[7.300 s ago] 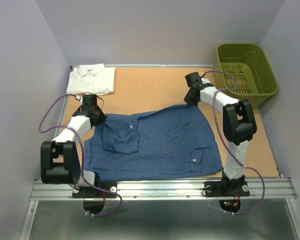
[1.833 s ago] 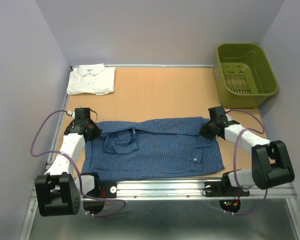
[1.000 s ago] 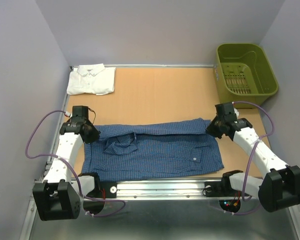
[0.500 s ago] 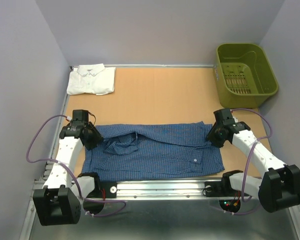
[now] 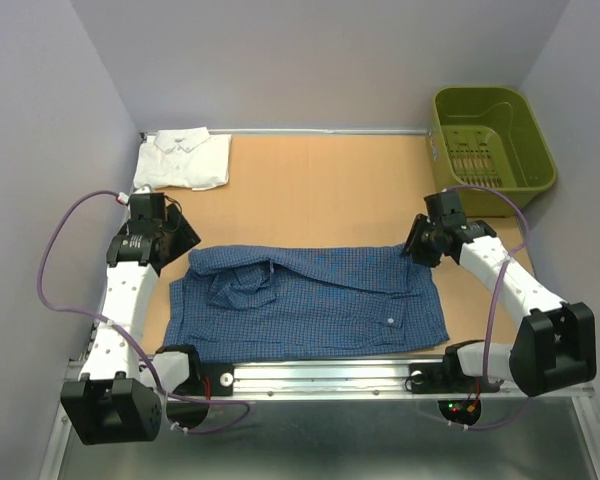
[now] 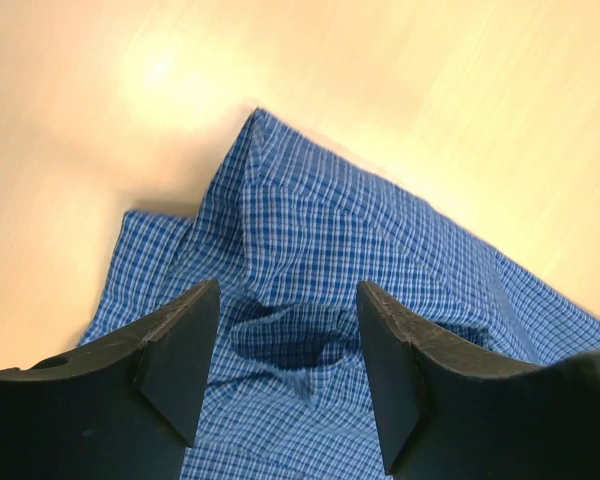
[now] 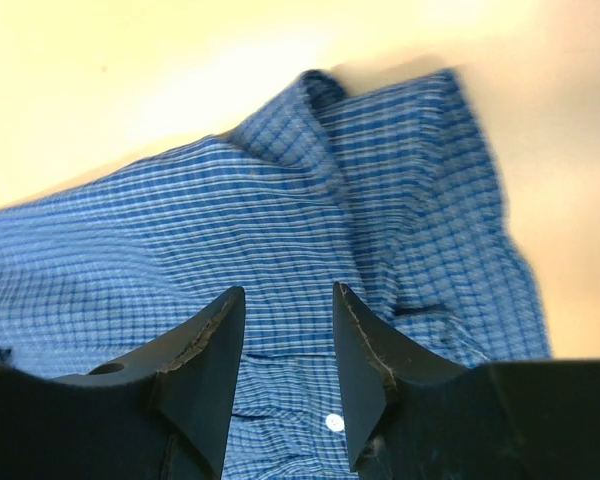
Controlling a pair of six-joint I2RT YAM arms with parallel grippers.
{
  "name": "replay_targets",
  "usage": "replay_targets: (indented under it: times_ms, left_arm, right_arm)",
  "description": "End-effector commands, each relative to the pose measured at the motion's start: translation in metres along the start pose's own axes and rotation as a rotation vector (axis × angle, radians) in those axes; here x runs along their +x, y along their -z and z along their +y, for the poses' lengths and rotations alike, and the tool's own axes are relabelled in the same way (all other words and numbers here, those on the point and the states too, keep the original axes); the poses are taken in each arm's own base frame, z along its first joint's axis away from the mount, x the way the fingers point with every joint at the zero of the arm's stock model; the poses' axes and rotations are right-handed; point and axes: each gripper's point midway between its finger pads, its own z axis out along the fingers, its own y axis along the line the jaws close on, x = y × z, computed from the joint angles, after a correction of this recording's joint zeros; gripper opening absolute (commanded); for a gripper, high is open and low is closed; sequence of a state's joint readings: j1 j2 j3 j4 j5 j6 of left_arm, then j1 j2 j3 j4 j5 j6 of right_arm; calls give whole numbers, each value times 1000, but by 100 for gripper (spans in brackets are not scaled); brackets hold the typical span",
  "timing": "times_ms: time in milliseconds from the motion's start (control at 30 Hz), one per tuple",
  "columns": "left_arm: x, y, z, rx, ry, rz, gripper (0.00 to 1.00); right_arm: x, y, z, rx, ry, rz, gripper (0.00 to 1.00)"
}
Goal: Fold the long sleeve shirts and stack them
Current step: Fold the shirt
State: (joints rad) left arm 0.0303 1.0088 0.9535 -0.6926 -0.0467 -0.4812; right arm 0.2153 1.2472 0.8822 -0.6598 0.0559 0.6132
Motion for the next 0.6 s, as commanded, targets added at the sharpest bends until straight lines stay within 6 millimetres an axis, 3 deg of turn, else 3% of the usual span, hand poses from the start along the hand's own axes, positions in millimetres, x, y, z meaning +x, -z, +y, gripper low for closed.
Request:
replay_targets:
  times_ms: [0, 100, 233, 367, 433, 467, 500, 567]
  left_arm:
    - [-22, -4, -5, 2, -19, -68, 68]
    - [-15, -16, -3, -6, -17, -43, 68]
    - [-19, -9, -28, 147, -60, -75, 69]
    - [-24, -5, -32, 196, -87, -148, 79]
    - [-31, -4, -35, 215, -84, -194, 84]
    - [-32, -5, -36, 221, -83, -207, 88]
    - [-34, -7, -36, 230, -82, -232, 89]
    - [-37, -8, -34, 222, -86, -266, 92]
  right_arm:
    - [-12, 6, 49, -229, 53, -2, 46]
    - [3, 15, 80, -368, 173, 21, 47]
    - [21, 24, 114, -441, 314, 9, 50]
    - [54, 30, 170, -553, 395, 6, 61]
    - [66, 32, 191, -592, 396, 9, 63]
    - [72, 23, 199, -570, 400, 4, 63]
    - [80, 31, 220, -614, 422, -15, 63]
    - [86, 30, 240, -623, 421, -40, 63]
